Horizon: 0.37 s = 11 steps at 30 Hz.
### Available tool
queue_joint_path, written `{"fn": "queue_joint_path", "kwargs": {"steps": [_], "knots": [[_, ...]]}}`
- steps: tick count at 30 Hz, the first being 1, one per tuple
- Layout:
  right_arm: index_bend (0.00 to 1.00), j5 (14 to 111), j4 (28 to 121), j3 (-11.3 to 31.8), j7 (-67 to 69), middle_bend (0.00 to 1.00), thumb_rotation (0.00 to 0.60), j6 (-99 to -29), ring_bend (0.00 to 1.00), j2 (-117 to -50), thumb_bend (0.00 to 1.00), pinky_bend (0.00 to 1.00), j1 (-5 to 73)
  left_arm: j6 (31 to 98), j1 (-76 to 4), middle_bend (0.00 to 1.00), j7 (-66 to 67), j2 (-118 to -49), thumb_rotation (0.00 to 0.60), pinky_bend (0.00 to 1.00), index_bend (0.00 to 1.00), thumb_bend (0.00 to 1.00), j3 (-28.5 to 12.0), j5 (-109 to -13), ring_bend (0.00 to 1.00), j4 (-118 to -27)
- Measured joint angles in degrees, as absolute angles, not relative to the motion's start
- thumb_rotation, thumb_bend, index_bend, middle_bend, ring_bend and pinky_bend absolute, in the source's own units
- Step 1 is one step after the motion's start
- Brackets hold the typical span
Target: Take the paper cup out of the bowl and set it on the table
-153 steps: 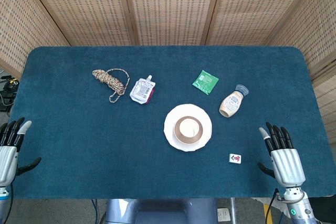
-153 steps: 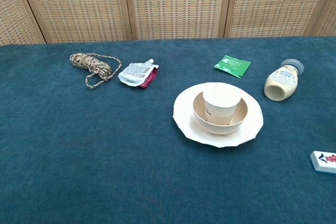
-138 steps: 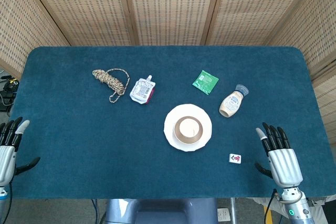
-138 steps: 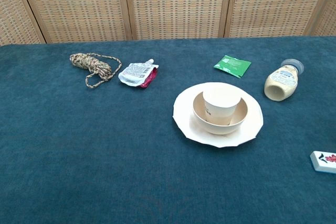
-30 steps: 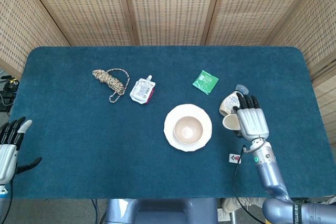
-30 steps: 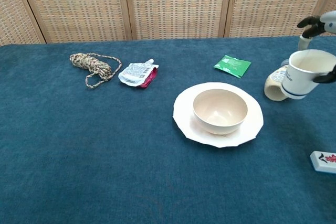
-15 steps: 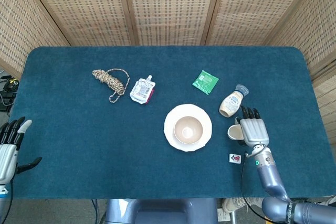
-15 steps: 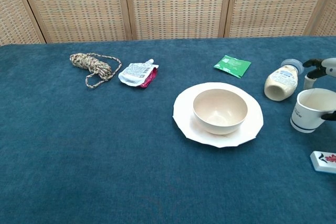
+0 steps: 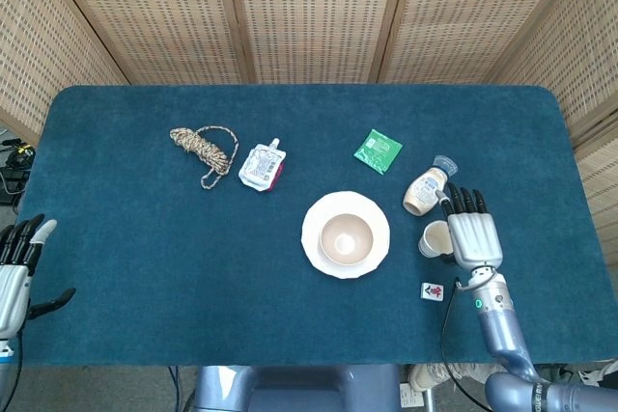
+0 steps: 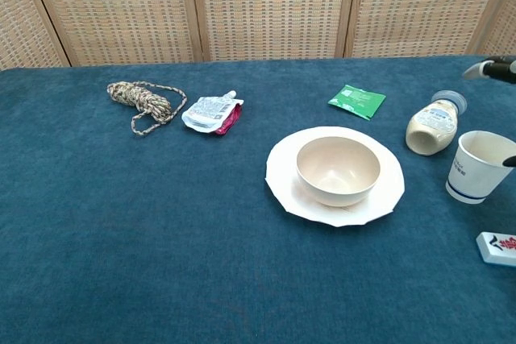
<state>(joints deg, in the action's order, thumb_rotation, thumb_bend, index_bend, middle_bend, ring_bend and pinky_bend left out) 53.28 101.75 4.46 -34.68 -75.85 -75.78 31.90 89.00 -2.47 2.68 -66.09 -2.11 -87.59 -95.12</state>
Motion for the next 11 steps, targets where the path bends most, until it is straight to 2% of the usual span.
{"fn": "queue_joint_path", "kwargs": {"steps": [6,11], "knots": [[0.0,63.9,104.6,1.7,-30.5,0.0,0.6,-81.8,0.0,-73.6,0.26,0.0,27.3,89.2,-2.4,0.0,2.5,-66.1,0.6,0.0,0.0,0.0,-2.2,-87.6,0.0,-94.8],[0.0,75.9,100.8,-2.6,-22.7,0.0,0.6,-86.9,0.0,-73.7,0.25,0.0,22.0,89.0,-2.4,0.0,2.9,-65.8,0.6,0.0,0.0,0.01,-1.9,-88.0,0.0,-94.6]]}}
